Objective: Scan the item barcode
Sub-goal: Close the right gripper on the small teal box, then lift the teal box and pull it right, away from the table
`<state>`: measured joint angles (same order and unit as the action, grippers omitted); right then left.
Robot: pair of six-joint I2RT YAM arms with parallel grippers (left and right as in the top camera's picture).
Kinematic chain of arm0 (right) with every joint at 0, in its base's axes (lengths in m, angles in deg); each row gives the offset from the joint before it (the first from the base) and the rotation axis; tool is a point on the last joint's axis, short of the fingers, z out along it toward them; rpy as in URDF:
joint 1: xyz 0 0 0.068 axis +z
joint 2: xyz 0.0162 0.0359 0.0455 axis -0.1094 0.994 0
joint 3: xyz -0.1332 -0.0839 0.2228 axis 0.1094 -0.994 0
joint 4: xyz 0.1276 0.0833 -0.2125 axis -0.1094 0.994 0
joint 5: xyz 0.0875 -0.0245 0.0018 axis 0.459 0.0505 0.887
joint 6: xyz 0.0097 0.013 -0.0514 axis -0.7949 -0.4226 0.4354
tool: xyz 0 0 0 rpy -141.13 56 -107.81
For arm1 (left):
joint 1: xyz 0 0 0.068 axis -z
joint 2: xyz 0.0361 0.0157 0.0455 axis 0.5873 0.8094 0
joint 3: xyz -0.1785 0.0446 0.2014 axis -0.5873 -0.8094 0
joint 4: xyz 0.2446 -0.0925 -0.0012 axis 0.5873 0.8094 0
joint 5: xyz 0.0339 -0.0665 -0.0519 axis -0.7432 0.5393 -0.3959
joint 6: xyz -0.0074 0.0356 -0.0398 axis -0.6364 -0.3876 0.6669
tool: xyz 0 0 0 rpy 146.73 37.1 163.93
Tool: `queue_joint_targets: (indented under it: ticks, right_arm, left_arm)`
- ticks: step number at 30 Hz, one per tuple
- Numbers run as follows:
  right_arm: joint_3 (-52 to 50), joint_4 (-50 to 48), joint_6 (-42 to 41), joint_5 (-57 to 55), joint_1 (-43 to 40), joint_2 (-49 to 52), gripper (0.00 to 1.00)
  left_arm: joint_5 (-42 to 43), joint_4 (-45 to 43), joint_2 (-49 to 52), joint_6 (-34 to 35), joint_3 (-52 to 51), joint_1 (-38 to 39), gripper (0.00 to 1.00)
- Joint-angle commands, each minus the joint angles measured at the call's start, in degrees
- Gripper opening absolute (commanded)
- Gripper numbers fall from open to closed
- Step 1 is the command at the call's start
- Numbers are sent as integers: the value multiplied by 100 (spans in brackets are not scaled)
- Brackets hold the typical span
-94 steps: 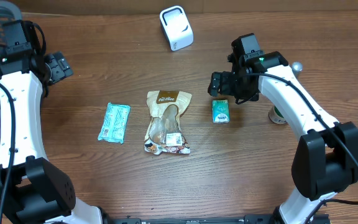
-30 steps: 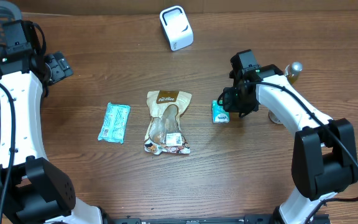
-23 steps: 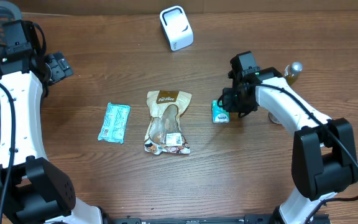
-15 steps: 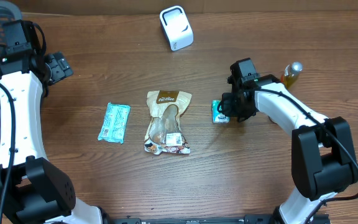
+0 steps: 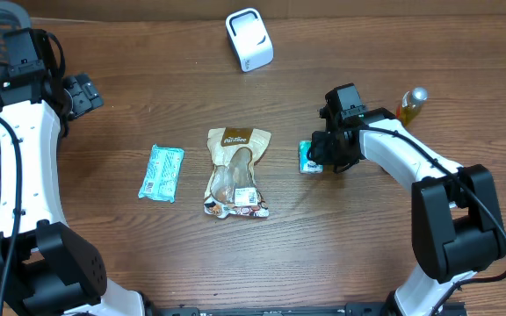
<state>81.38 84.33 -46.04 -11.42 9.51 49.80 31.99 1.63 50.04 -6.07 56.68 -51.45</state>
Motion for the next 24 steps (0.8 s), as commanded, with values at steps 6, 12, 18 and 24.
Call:
queue_joint_targets:
  ticks: [6, 12, 18, 24]
  right_arm:
    - [203, 83, 26, 188, -13, -74, 22]
    - [339, 157, 24, 258, -13, -74, 33]
    - [317, 208, 24, 258, -11, -74, 44]
    - [63, 20, 24, 254, -11, -74, 43]
  left_arm:
    - [-72, -11, -52, -66, 101, 13, 100]
    - [-72, -11, -52, -66, 101, 13, 100]
    - [-72, -11, -52, -66, 101, 13, 99]
    - [-72, -11, -52, -66, 101, 13, 99]
